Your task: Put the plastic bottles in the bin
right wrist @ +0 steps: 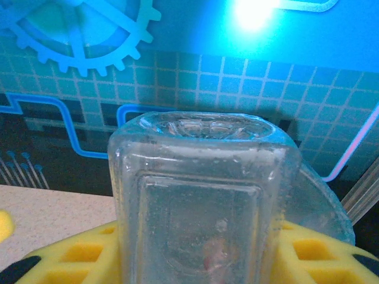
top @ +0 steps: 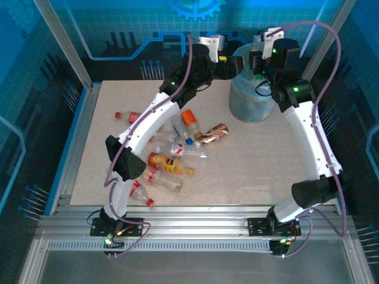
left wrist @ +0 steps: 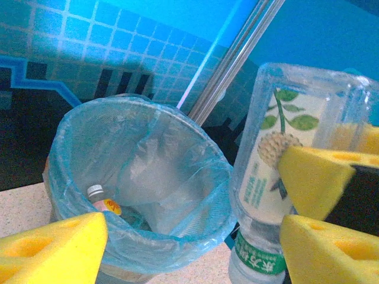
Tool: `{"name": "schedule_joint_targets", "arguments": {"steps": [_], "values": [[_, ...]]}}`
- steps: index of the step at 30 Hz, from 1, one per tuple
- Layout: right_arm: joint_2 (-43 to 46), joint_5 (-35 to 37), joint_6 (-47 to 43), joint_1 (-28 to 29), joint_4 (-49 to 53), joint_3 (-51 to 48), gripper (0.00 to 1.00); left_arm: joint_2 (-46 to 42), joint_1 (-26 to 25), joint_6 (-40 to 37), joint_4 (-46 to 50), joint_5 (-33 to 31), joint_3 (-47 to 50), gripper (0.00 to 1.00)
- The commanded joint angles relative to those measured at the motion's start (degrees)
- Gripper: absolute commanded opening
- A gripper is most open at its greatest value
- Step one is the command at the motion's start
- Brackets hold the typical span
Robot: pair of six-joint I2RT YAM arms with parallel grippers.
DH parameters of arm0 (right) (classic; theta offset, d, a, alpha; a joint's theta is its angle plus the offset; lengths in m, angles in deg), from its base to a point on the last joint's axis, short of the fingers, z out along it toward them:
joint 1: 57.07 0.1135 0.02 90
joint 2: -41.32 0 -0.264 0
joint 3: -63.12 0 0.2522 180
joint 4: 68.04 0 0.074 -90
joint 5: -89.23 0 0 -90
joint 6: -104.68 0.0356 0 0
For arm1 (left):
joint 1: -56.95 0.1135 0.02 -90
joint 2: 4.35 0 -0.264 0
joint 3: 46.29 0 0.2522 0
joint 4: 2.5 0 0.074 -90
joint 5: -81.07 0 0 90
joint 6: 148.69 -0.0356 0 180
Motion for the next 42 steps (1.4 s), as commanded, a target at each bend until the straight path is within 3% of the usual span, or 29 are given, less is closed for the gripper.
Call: {"name": "schedule_joint_targets", "arguments": {"steps": [1, 10, 15, 29, 42], "values": [[-2.60, 3.53, -2.56, -0.62, -2.70, 3.90, 0.46, 1.91, 0.31, -1.02, -2.00, 0.26, -2.14, 0.78], [-9.87, 4.52, -3.21, 0.94, 0.04, 11.38, 0.46, 2.47, 0.97, -0.68, 0.29, -0.44, -1.19, 0.78], [-16.66, 6.25, -3.39, 2.44, 3.68, 18.51, 0.47, -1.14, 2.11, -0.55, -3.21, -0.49, 6.12, 0.78], [-37.31, 11.34, -5.11, 1.17, 7.73, 40.09, 0.49, -2.35, 7.59, 0.74, -4.93, 4.53, 12.60, 0.79], [-45.18, 6.03, -0.20, -2.88, 3.21, 40.76, 0.56, 1.23, 9.99, 0.93, -7.25, 7.31, 13.40, 0.79]]}}
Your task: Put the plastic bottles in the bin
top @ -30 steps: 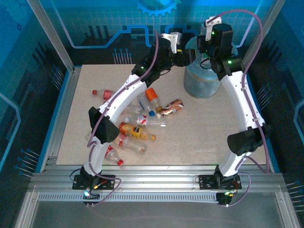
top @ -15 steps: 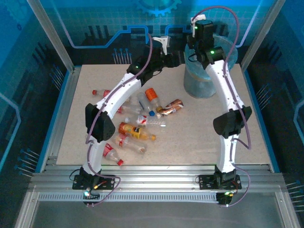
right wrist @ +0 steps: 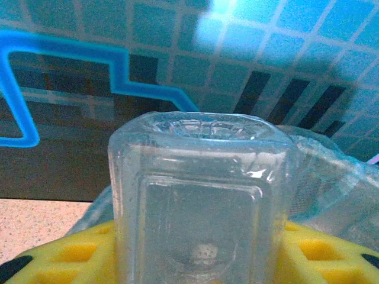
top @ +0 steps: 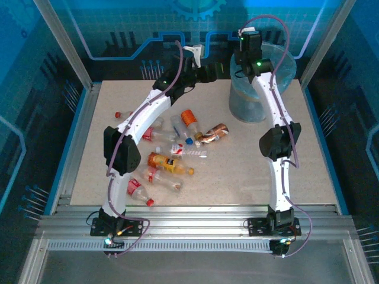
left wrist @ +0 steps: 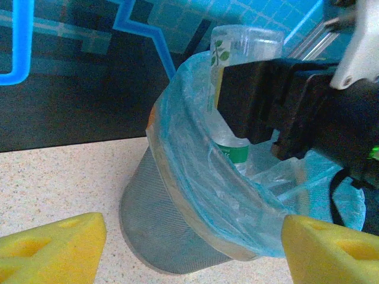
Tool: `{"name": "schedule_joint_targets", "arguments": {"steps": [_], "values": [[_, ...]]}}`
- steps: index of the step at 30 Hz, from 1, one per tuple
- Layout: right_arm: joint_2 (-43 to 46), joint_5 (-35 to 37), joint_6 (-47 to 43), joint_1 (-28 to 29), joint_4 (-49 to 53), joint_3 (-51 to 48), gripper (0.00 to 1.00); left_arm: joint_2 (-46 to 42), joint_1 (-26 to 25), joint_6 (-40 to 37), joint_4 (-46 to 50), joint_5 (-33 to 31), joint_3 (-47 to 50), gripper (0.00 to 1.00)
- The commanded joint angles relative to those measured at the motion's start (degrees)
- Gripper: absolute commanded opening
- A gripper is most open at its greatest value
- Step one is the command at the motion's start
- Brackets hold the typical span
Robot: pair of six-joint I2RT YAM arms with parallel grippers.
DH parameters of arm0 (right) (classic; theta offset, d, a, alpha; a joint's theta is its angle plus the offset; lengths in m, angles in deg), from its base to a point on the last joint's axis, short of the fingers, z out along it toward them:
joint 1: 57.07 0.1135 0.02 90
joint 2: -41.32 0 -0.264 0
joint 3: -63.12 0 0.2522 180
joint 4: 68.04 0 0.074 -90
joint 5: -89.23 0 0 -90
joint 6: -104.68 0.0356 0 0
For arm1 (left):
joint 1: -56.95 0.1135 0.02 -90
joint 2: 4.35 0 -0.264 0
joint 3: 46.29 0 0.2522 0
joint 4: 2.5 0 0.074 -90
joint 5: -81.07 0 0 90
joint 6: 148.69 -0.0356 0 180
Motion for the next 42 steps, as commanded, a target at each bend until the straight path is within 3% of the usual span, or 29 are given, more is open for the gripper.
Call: {"name": "schedule_joint_targets", "arguments": {"steps": [1, 8, 29, 35, 42], "values": [[-2.44, -1.67, 1.99, -1.09, -3.16, 2.24, 0.57, 0.83, 0.66, 0.73, -2.21, 1.83, 0.02, 0.79], [-2.06, -2.23, 2.14, -1.29, -3.46, 2.26, 0.72, 1.28, 0.76, 1.23, -2.83, 1.69, -0.03, 0.79], [3.93, -6.70, 4.82, -1.19, -1.41, 2.03, 0.73, 1.20, 0.76, 2.02, -2.04, 1.57, -0.86, 0.79], [8.73, -8.29, 5.00, 1.84, 1.98, 1.96, 0.73, -3.23, 0.80, 0.97, -0.57, 0.91, 1.24, 0.79], [16.14, -8.34, 3.80, 8.26, 6.64, -0.31, 0.73, -14.90, 0.79, -1.51, -0.32, 0.05, 12.32, 0.79]]}}
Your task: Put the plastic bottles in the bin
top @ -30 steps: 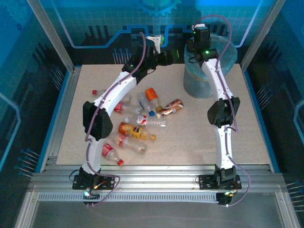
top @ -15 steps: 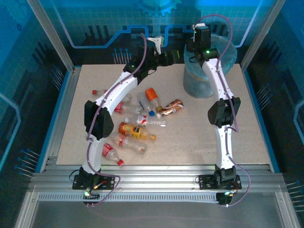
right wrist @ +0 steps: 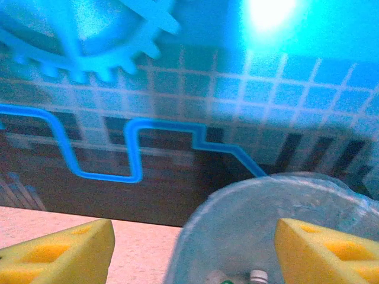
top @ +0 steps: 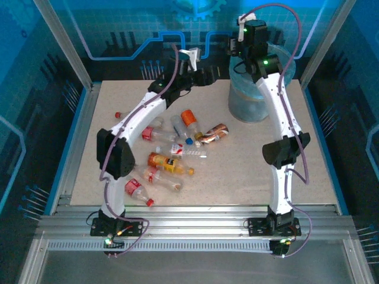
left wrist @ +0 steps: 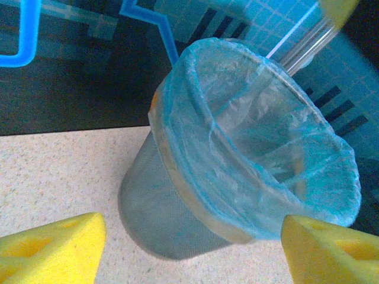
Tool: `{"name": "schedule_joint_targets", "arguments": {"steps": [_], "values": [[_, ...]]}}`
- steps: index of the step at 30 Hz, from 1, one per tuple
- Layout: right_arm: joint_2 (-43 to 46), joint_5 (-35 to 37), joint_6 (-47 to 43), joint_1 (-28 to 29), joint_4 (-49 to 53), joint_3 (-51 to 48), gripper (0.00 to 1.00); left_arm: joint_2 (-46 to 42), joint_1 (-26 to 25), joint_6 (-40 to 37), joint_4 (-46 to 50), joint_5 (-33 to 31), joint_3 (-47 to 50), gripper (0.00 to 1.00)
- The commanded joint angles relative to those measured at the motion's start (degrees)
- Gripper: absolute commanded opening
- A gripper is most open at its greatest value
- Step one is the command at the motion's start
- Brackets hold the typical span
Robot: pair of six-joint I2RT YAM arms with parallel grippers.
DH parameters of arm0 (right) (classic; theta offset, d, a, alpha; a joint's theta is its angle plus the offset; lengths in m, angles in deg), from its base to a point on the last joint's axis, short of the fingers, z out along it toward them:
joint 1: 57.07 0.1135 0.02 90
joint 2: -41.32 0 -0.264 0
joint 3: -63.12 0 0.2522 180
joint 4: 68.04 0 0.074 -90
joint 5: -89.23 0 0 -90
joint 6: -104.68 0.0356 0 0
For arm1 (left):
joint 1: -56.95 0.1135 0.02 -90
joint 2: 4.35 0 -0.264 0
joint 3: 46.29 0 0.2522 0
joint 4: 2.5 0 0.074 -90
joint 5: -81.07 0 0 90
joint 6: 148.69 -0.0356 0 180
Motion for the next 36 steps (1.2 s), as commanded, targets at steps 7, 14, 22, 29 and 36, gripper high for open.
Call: {"name": "schedule_joint_targets", "arguments": {"steps": [7, 14, 22, 29, 36], "values": [[13.70, -6.42, 0.12, 10.91, 5.95, -13.43, 0.73, -25.21, 0.48, -5.56, 3.14, -3.41, 21.59, 0.79], [18.42, -11.76, 2.58, 20.16, 3.64, -29.46, 0.72, -41.85, 0.43, -8.81, 15.56, -7.72, 35.86, 0.81], [16.71, -16.71, 8.64, 27.79, 3.36, -39.56, 0.69, -59.08, 0.99, -2.04, 28.15, -17.10, 51.33, 0.83], [14.66, -19.47, 12.94, 33.85, 3.25, -46.43, 0.68, -68.29, 1.13, 7.92, 39.75, -21.04, 59.83, 0.84], [9.04, -21.16, 12.99, 38.66, 5.19, -44.92, 0.66, -77.49, 1.15, 13.74, 45.43, -25.70, 66.18, 0.84]]}}
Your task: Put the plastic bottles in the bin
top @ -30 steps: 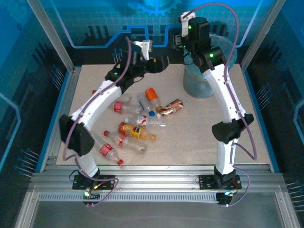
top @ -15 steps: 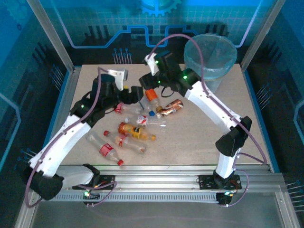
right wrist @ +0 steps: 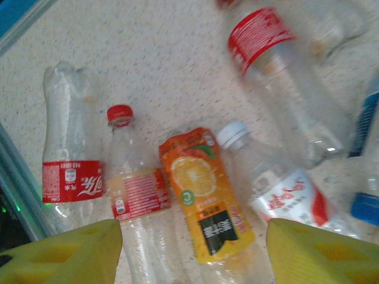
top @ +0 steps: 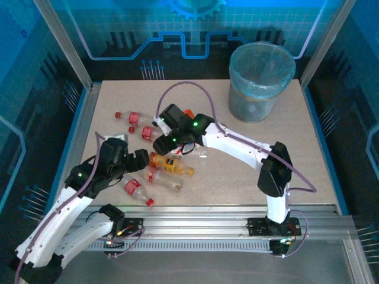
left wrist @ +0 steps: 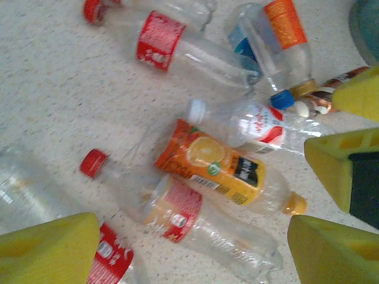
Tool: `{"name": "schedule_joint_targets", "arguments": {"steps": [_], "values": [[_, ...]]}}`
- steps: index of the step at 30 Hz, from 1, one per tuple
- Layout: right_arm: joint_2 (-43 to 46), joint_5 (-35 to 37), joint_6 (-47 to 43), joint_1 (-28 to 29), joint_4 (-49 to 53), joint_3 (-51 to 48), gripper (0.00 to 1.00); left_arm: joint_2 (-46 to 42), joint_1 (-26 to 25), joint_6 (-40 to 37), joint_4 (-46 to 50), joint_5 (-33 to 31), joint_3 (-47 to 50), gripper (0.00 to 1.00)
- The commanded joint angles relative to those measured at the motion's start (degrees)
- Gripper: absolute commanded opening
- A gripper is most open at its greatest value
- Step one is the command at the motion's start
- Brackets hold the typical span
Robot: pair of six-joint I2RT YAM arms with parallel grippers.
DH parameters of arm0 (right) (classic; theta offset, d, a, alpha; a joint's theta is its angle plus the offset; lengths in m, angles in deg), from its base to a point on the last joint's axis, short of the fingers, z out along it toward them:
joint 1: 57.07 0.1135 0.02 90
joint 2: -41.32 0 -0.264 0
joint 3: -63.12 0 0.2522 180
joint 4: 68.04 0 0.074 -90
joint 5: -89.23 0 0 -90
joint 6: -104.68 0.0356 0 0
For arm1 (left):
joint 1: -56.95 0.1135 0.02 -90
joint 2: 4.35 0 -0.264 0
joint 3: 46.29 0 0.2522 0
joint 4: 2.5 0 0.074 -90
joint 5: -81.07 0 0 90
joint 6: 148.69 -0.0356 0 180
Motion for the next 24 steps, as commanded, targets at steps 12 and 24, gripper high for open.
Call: {"name": "schedule_joint_targets", "arguments": {"steps": [12, 24], "values": [[-21.16, -2.25, -2.81, 8.87, 12.06, 22.35, 0.64, -13.19, 0.38, 4.32, 9.42, -22.64, 2.13, 0.84], [-31.81, -5.20, -1.05, 11.77, 14.27, 37.59, 0.64, -15.96, 0.45, 1.85, 9.33, -28.04, 3.67, 0.84]]}}
